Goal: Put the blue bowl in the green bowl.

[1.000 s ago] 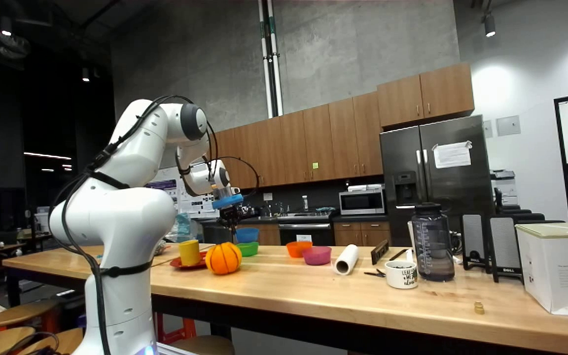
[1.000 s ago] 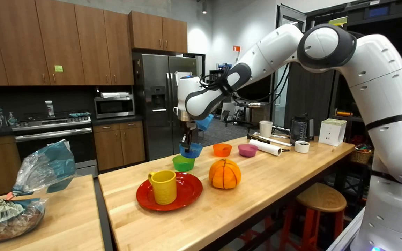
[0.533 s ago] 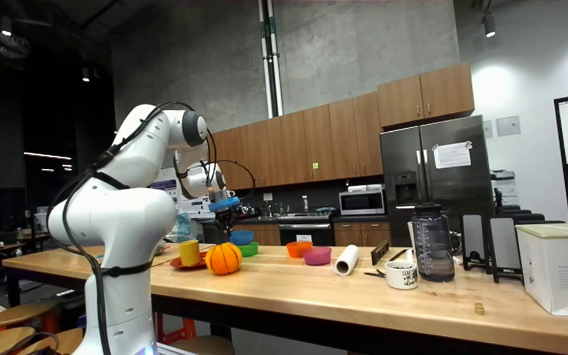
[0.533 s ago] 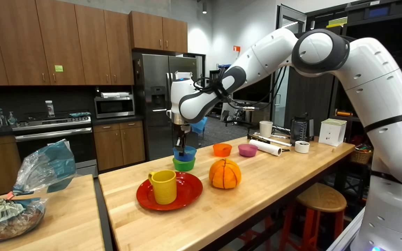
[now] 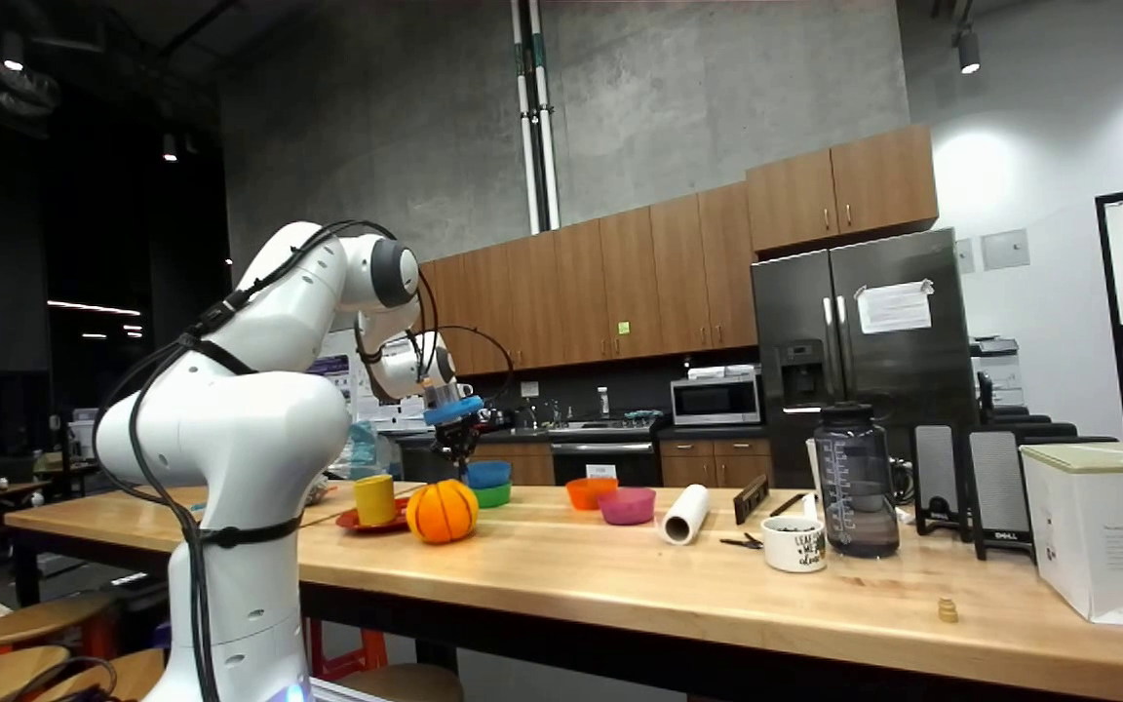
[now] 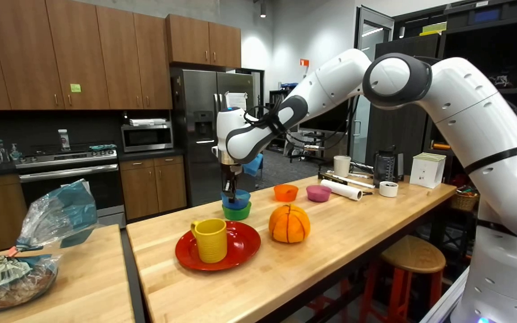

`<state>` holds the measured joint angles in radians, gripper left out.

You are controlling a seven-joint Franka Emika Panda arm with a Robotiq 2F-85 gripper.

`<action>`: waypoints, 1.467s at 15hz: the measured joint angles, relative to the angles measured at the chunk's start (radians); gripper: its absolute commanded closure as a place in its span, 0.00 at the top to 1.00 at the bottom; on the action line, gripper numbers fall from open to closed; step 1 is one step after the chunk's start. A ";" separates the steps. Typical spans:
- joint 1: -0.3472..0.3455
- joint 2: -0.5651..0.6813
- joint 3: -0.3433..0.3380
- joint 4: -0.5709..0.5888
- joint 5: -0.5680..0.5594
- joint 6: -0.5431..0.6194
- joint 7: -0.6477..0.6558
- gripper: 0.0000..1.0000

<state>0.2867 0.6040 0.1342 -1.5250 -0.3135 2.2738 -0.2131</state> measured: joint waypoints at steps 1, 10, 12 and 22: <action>0.000 0.009 -0.002 0.009 0.000 -0.004 -0.002 0.01; -0.003 0.034 -0.012 0.049 0.000 -0.039 -0.011 0.60; -0.006 0.034 -0.012 0.056 0.000 -0.042 -0.011 0.74; -0.018 -0.018 -0.013 0.059 0.002 -0.123 -0.003 1.00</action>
<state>0.2686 0.5858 0.1210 -1.4664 -0.3112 2.1505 -0.2162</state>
